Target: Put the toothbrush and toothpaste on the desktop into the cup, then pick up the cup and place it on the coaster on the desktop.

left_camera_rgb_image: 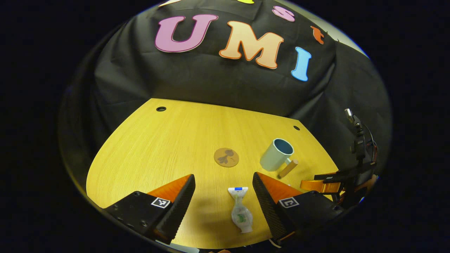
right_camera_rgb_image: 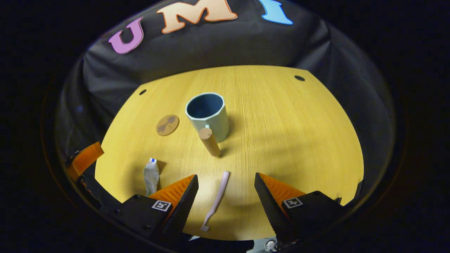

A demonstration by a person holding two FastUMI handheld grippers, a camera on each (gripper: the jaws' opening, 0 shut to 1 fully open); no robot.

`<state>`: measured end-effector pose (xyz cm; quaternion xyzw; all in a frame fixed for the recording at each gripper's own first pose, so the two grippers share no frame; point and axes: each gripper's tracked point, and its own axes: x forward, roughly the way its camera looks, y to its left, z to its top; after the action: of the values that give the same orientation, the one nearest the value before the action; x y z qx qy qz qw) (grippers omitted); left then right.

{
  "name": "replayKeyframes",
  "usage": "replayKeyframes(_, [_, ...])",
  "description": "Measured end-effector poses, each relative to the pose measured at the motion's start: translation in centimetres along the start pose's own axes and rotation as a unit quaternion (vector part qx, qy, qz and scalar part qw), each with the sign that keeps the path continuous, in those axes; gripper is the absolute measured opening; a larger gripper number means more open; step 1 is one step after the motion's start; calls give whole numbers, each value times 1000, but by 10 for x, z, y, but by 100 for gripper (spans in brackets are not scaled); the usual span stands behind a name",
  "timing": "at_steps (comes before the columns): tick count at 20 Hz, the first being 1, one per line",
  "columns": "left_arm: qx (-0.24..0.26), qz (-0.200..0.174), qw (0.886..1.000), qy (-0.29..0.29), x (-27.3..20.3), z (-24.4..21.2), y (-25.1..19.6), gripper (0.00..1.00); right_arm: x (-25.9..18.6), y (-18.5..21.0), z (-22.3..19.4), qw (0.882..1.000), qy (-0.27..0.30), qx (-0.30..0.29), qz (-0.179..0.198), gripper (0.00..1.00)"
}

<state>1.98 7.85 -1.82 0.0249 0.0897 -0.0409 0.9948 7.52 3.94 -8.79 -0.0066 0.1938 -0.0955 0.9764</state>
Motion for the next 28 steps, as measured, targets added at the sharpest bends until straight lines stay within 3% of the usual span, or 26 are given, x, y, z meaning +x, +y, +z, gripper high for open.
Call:
replayKeyframes(1, [-8,6,1000,2,1,-1,4,96,8,0,-5,1000,19,1,-4,99])
replayKeyframes(3, [-26,19,999,6,2,-7,15,96,22,1,-12,998,55,-7,-8,94])
replayKeyframes(4, [-34,25,999,8,4,-8,18,96,27,1,-15,997,71,-11,-9,99])
replayKeyframes(8, [-27,48,998,21,6,-15,27,96,47,7,-26,992,123,-18,-11,90])
replayKeyframes(9, [-20,50,998,25,7,-16,26,96,51,7,-29,991,132,-21,-13,79])
replayKeyframes(12, [-11,48,998,35,9,-22,22,96,57,8,-34,987,157,-10,-21,80])
replayKeyframes(13, [-12,47,998,38,10,-24,20,96,58,8,-36,986,163,-8,-20,66])
replayKeyframes(14, [-13,45,998,41,12,-25,18,96,59,5,-36,986,167,-9,-25,67])
replayKeyframes(15, [-13,45,998,44,12,-27,17,96,59,4,-37,985,170,-8,-27,46])
replayKeyframes(18, [-12,44,998,50,16,-29,14,96,60,-2,-37,984,172,-5,-38,46])
replayKeyframes(20, [-13,40,998,55,18,-31,11,96,60,-2,-38,984,176,-5,-39,38])
replayKeyframes(21, [-14,39,997,59,20,-33,10,96,58,-3,-37,983,176,-6,-40,23])
replayKeyframes(22, [-14,38,997,65,22,-35,9,96,59,-3,-37,983,177,-8,-40,16])
replayKeyframes(26, [-20,24,994,103,31,-52,-4,96,58,-3,-39,984,175,0,-36,7])
replayKeyframes(28, [-18,26,990,140,35,-67,-9,95,58,-4,-38,986,163,3,-33,7])
